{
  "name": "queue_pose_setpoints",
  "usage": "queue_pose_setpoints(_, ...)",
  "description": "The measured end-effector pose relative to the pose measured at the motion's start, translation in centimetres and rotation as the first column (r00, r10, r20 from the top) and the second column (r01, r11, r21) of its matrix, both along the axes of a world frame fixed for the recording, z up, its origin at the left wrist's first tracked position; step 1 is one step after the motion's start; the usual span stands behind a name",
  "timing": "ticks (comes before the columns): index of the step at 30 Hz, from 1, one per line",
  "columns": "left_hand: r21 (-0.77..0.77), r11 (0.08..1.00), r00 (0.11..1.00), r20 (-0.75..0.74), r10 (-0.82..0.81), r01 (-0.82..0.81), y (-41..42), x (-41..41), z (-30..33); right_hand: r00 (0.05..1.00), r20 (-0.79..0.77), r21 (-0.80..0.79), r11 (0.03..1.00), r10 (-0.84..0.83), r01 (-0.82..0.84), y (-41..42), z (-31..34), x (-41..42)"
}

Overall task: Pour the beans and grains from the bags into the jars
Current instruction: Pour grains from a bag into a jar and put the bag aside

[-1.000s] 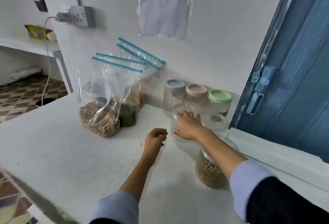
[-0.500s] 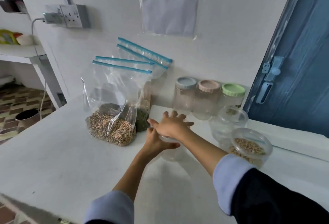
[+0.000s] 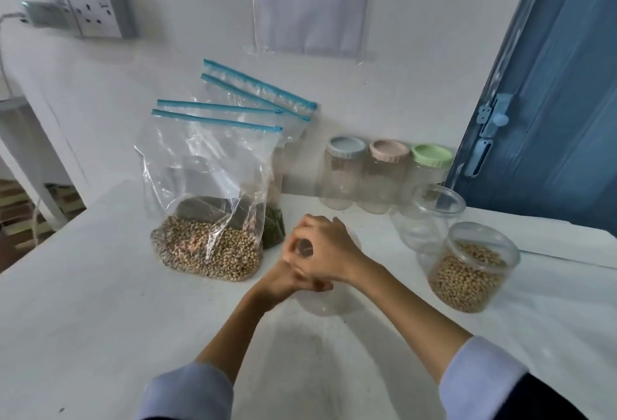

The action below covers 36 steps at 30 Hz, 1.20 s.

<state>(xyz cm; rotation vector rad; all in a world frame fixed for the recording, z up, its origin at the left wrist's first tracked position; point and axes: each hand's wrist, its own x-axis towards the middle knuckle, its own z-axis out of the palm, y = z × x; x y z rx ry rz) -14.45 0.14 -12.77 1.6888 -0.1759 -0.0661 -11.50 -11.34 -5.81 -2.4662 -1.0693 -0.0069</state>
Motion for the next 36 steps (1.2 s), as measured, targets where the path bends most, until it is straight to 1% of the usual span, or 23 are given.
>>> queue_pose_setpoints(1,0.017,1.0,1.0,-0.003,-0.01,0.01,-0.2,-0.1,0.0,0.997,-0.074,0.118,0.993,0.024,-0.015,0.1,0.5,-0.7)
queue_pose_setpoints(3,0.052,0.999,1.0,0.02,-0.013,0.012,-0.5,-0.2,0.2,0.988,-0.15,0.288,0.955,-0.027,0.07,0.6,1.6,-2.0)
queue_pose_setpoints(5,0.018,0.999,0.999,0.018,0.034,-0.035,-0.3,-0.1,0.1,0.987,0.0,0.299,0.942,-0.16,0.152,0.9,2.2,-2.3)
queue_pose_setpoints(6,0.013,0.999,0.999,-0.002,0.041,-0.04,-0.2,-0.1,-0.1,0.976,0.089,0.267,0.949,-0.199,0.17,0.8,2.3,-2.1)
queue_pose_setpoints(7,0.018,0.999,0.999,-0.015,0.034,-0.034,0.0,-0.1,-0.2,0.965,0.149,0.18,0.965,-0.218,0.19,0.8,2.2,-1.8)
queue_pose_setpoints(8,0.017,1.0,1.0,-0.017,0.019,-0.019,0.1,-0.1,-0.4,0.96,0.17,0.032,0.975,-0.223,0.22,0.8,2.1,-1.5)
queue_pose_setpoints(10,-0.005,1.0,1.0,-0.002,0.023,-0.023,0.0,-0.3,-0.3,0.974,0.133,-0.236,0.949,-0.182,0.21,0.6,1.2,-1.3)
queue_pose_setpoints(11,-0.023,0.999,0.999,0.003,0.04,-0.04,-0.1,-0.5,-0.1,0.981,0.119,-0.283,0.942,-0.152,0.18,0.7,0.7,-1.4)
queue_pose_setpoints(12,-0.036,0.998,0.999,-0.001,0.05,-0.05,-0.2,-0.6,0.1,0.987,0.12,-0.252,0.958,-0.107,0.134,0.7,0.3,-1.5)
queue_pose_setpoints(13,-0.047,0.998,0.999,0.008,0.042,-0.042,-0.5,-1.0,0.5,0.991,0.122,-0.156,0.985,-0.053,0.072,0.8,0.1,-1.7)
queue_pose_setpoints(15,-0.025,0.999,0.999,0.034,0.021,-0.02,-1.0,-1.7,1.5,0.972,0.235,0.13,0.991,-0.009,-0.023,0.9,-0.3,-2.4)
queue_pose_setpoints(17,-0.022,0.998,0.996,0.066,0.056,-0.054,-1.4,-1.9,1.9,0.912,0.394,0.385,0.922,-0.113,-0.052,1.1,0.0,-2.8)
queue_pose_setpoints(18,-0.019,0.997,0.996,0.058,0.071,-0.07,-1.5,-1.8,2.0,0.889,0.432,0.425,0.904,-0.153,-0.051,1.3,0.4,-2.9)
queue_pose_setpoints(19,0.005,0.997,0.996,0.046,0.077,-0.077,-1.4,-1.7,1.9,0.883,0.445,0.394,0.918,-0.147,-0.046,1.5,0.8,-2.8)
queue_pose_setpoints(20,0.025,0.998,0.998,0.029,0.064,-0.064,-1.2,-1.4,1.6,0.9,0.416,0.294,0.956,-0.129,0.001,1.7,1.2,-2.7)
queue_pose_setpoints(21,0.034,0.998,0.999,0.017,0.044,-0.045,-0.9,-1.2,1.2,0.933,0.331,0.112,0.988,-0.14,0.109,1.6,1.5,-2.4)
queue_pose_setpoints(22,0.046,0.998,0.999,0.006,0.033,-0.033,-0.7,-1.1,1.0,0.95,0.254,-0.122,0.968,-0.182,0.218,1.3,1.5,-2.0)
queue_pose_setpoints(23,0.066,0.998,1.0,0.004,0.024,-0.024,-0.6,-1.1,0.9,0.955,0.203,-0.309,0.912,-0.215,0.271,1.1,1.5,-1.5)
queue_pose_setpoints(24,0.083,0.996,1.0,0.0,0.021,-0.021,-0.6,-1.1,0.7,0.958,0.161,-0.426,0.859,-0.236,0.283,0.9,1.5,-1.3)
queue_pose_setpoints(25,0.066,0.997,1.0,-0.006,0.025,-0.025,-0.7,-1.0,0.6,0.962,0.128,-0.482,0.832,-0.243,0.274,0.8,1.2,-1.1)
queue_pose_setpoints(27,-0.017,0.999,0.998,-0.031,0.051,-0.051,-0.7,-0.8,0.3,0.969,0.079,-0.483,0.841,-0.233,0.242,0.7,0.7,-0.5)
queue_pose_setpoints(30,-0.091,0.995,0.998,-0.043,0.045,-0.049,-0.3,-0.6,-0.1,0.981,0.102,-0.455,0.87,-0.163,0.192,0.5,1.0,0.2)
queue_pose_setpoints(36,0.005,0.999,0.999,-0.032,0.038,-0.038,0.1,0.3,-0.8,0.999,-0.014,-0.339,0.94,0.038,-0.04,-1.2,1.8,1.8)
